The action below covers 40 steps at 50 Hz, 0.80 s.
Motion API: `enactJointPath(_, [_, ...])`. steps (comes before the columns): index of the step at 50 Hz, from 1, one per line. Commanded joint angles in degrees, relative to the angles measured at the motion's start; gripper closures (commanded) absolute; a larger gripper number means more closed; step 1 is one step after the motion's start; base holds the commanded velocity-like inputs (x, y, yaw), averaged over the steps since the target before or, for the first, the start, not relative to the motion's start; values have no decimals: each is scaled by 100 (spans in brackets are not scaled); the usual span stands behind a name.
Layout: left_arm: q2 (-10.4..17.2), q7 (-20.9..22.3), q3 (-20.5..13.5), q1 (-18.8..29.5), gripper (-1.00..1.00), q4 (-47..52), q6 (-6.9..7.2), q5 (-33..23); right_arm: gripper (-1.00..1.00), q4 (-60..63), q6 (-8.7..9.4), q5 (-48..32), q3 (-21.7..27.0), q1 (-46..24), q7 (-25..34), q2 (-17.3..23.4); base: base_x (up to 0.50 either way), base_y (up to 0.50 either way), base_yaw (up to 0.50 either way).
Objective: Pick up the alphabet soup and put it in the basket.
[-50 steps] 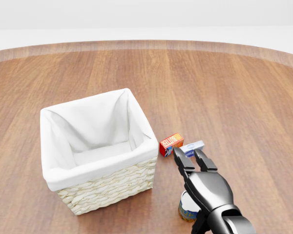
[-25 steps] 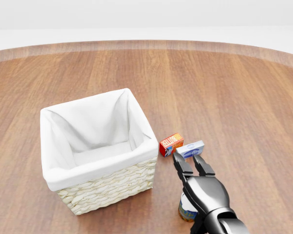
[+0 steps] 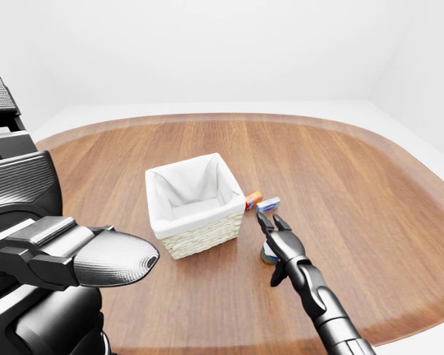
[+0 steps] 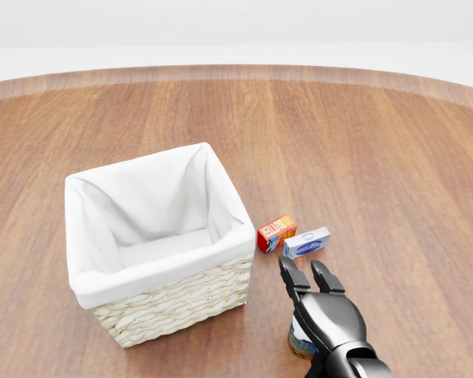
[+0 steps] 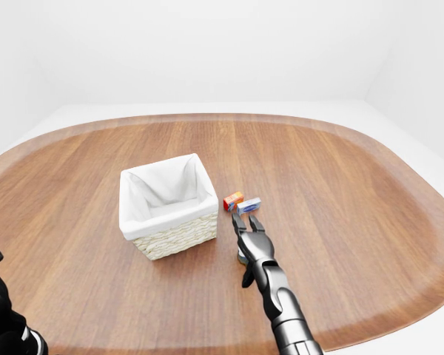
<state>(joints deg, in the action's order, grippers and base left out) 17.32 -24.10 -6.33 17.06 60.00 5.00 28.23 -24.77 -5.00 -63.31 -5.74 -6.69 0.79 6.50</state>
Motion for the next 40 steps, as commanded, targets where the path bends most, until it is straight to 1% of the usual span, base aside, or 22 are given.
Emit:
enactJointPath(1, [-38,95,39,-32,-100,0,0,-125,-100,-589,0,21,-27,-224,-292,6,0,0,0])
enactJointPath(6, [-74,146,14,-27,-100,0,0,-188,-100,-693,0,32,-41,-231,-367,19,0,0,0])
enactJointPath(11, [-49,110,79,-44,-100,0,0,-176,-100,-838,0,17,-67,-260,-458,15,0,0,0])
enactJointPath(14, [-36,113,21,-34,-100,0,0,-153,-100,-916,0,37,-60,-295,-498,19,0,0,0])
enactJointPath(16, [-35,82,-105,-5,-100,0,0,-50,-100,-892,0,63,-70,-289,-492,23,0,0,0])
enactJointPath(22, [23,-10,-41,-10,-100,0,0,12,-100,-969,0,77,-45,-294,-535,34,0,0,0])
enactJointPath(25, [8,22,-72,-11,-100,0,0,5,-100,-1063,0,86,-46,-320,-594,35,0,0,0])
enactJointPath(29, [-8,55,-9,-13,-100,0,0,-67,-100,-1291,0,110,-61,-411,-741,25,0,0,0])
enactJointPath(33, [-86,140,-72,-14,-100,0,0,-124,-100,-1209,0,124,-73,-417,-696,5,0,0,0])
enactJointPath(37, [-26,20,-81,14,-100,0,0,18,-100,-1347,0,118,-92,-455,-759,-3,0,0,0])
enactJointPath(40, [-50,75,-61,-24,-100,0,0,-49,-100,-1537,0,89,-123,-502,-859,-2,0,0,0])
